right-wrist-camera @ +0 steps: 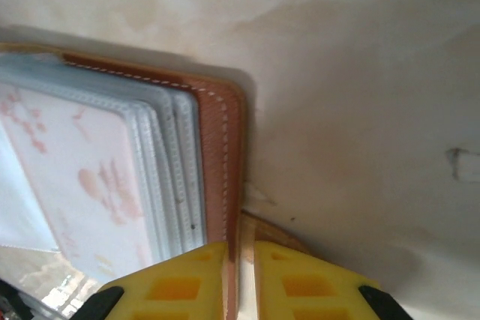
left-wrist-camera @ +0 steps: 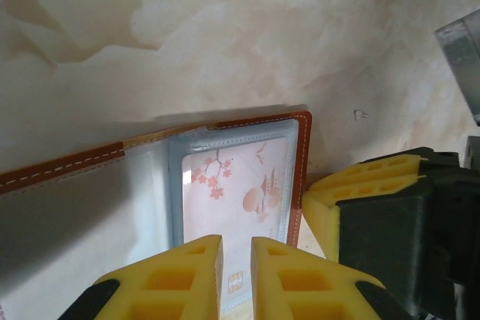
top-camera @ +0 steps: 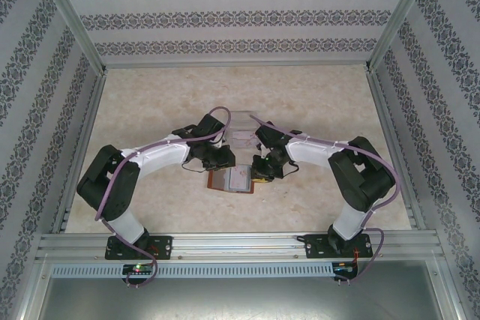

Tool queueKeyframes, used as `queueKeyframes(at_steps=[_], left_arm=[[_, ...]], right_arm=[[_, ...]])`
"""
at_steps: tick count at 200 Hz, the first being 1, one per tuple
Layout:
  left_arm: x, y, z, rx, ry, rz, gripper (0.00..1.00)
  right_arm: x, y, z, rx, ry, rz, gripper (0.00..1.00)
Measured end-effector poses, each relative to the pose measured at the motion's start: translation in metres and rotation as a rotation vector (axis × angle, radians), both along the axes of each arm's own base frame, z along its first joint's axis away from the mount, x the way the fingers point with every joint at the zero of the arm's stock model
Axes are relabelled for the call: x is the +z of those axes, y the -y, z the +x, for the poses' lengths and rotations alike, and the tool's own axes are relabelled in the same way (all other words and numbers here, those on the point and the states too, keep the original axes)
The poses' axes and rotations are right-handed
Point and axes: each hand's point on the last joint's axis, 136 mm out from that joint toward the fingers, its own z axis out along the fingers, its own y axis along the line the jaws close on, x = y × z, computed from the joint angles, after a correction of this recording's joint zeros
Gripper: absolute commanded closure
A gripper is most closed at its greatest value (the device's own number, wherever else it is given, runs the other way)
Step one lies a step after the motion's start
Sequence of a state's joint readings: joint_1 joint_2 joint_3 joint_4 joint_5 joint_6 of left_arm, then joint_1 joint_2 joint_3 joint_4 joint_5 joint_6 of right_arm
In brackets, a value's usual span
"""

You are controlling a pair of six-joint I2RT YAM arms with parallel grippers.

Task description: Take the credit cards out of the card holder

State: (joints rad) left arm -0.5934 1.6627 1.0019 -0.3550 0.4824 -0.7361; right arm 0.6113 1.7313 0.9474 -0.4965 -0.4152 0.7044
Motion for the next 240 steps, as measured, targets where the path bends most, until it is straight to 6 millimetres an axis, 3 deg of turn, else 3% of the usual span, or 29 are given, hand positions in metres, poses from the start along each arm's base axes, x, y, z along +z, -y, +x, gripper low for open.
queueKeyframes(at_steps=[141,177,240], left_arm=[[-0.011,0.009,-0.002,0.031,-0.046,-0.086,0.73],[-0.019,0.014,-0.006,0.04,-0.08,-0.123,0.71],[-0.021,0.016,-0.006,0.051,-0.097,-0.139,0.69]], right_arm=[[0.002,0.01,0.011,0.001,0.04,-0.071,0.81],[0.017,0.001,0.015,-0.019,0.063,-0.013,0.8],[0.026,-0.014,0.02,-0.034,0.065,0.073,0.8]])
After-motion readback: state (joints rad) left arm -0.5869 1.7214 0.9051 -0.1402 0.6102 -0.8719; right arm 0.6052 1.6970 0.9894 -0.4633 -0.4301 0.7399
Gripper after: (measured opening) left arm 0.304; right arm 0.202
